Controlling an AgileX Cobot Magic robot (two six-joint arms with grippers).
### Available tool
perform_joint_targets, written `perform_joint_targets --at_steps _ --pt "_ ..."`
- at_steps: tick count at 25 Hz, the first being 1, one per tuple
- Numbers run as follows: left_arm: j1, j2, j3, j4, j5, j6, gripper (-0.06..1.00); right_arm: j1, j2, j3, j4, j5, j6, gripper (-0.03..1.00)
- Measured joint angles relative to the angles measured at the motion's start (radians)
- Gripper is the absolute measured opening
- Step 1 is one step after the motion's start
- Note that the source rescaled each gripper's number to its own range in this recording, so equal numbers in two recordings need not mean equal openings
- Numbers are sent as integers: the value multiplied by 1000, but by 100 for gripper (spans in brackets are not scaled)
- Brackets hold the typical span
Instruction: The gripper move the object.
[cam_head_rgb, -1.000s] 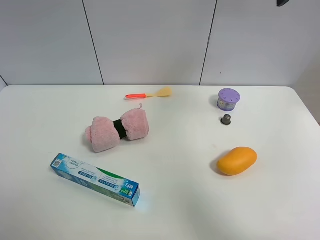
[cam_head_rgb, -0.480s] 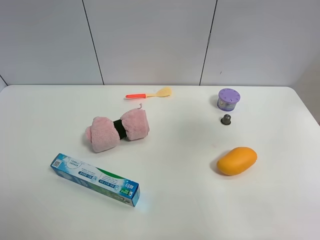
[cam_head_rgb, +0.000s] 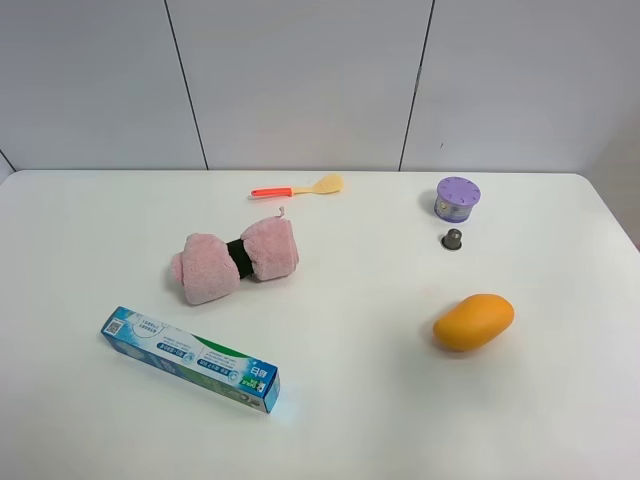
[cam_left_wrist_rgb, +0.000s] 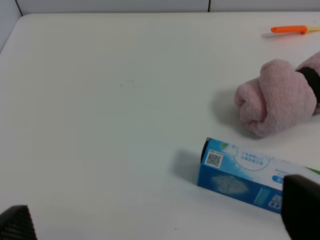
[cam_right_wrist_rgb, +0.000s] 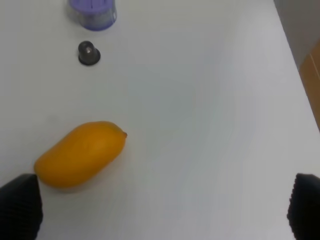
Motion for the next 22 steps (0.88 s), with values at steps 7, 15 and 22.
perform_joint_targets --at_steps 7,15,22 --pt "0 0 0 0 0 0 100 0 -302 180 1 -38 8 100" --pt "0 0 0 0 0 0 100 0 -443 244 12 -27 -4 100" --pt "0 0 0 0 0 0 100 8 -446 258 19 -7 -11 100"
